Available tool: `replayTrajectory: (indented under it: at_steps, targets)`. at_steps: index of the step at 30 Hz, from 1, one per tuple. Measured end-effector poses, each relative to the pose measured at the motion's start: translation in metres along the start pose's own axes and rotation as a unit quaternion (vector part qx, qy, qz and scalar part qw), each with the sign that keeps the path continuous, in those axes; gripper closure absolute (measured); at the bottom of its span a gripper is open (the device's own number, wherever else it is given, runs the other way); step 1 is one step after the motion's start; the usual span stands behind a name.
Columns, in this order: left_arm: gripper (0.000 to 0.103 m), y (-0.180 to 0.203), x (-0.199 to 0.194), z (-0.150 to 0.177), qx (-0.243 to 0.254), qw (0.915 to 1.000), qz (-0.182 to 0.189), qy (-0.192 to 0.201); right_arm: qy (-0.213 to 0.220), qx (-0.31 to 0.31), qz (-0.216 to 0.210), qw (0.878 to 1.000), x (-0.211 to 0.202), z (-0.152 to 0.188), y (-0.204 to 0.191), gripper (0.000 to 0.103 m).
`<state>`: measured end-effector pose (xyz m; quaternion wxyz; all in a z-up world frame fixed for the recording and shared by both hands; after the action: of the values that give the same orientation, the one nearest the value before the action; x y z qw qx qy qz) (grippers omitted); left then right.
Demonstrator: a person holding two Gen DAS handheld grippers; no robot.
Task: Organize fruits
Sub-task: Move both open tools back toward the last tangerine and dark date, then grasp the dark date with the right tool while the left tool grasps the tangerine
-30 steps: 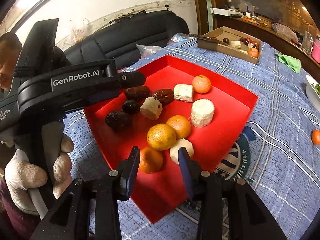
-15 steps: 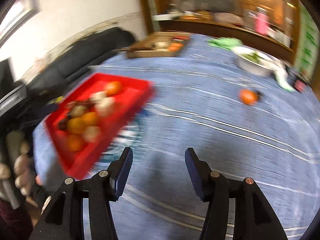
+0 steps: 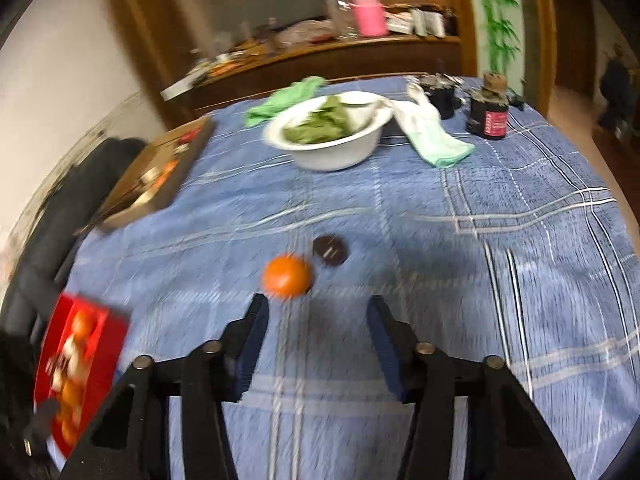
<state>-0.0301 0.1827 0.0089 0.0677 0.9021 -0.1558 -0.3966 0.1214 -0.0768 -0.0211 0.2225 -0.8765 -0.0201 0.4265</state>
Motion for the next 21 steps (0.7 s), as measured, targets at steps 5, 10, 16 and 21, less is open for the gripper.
replayTrajectory:
  at_steps: [5, 10, 16, 21]
  targets:
    - [0.039, 0.007, 0.015, 0.0, 0.017, 0.9997, 0.007, -0.016, -0.007, 0.019, 0.025, 0.999, 0.043, -0.025, 0.004, 0.057]
    - [0.039, 0.015, 0.026, -0.001, 0.036, 0.9989, 0.018, -0.026, -0.021, 0.017, 0.038, 0.999, 0.067, -0.024, -0.004, 0.057]
    - [0.039, 0.027, 0.034, -0.003, 0.053, 0.9978, 0.023, -0.031, -0.03, 0.005, 0.025, 0.999, 0.067, -0.02, -0.008, 0.077]
    - [0.039, 0.035, 0.034, -0.01, 0.062, 0.9975, 0.02, -0.029, -0.035, 0.018, 0.006, 0.999, 0.048, -0.011, 0.002, 0.078]
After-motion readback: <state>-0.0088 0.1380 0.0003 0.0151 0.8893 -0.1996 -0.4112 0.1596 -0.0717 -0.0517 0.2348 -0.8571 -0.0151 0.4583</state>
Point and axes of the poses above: each gripper's, at about its wrist camera, not at the fingertips, and x roughly the way its jaws point, y to its right, z to its underside, the point moved 8 cm from there along x, roughly the way its jaws point, and after that the axes turned 15 degrees about x, right-handed, at the moved point
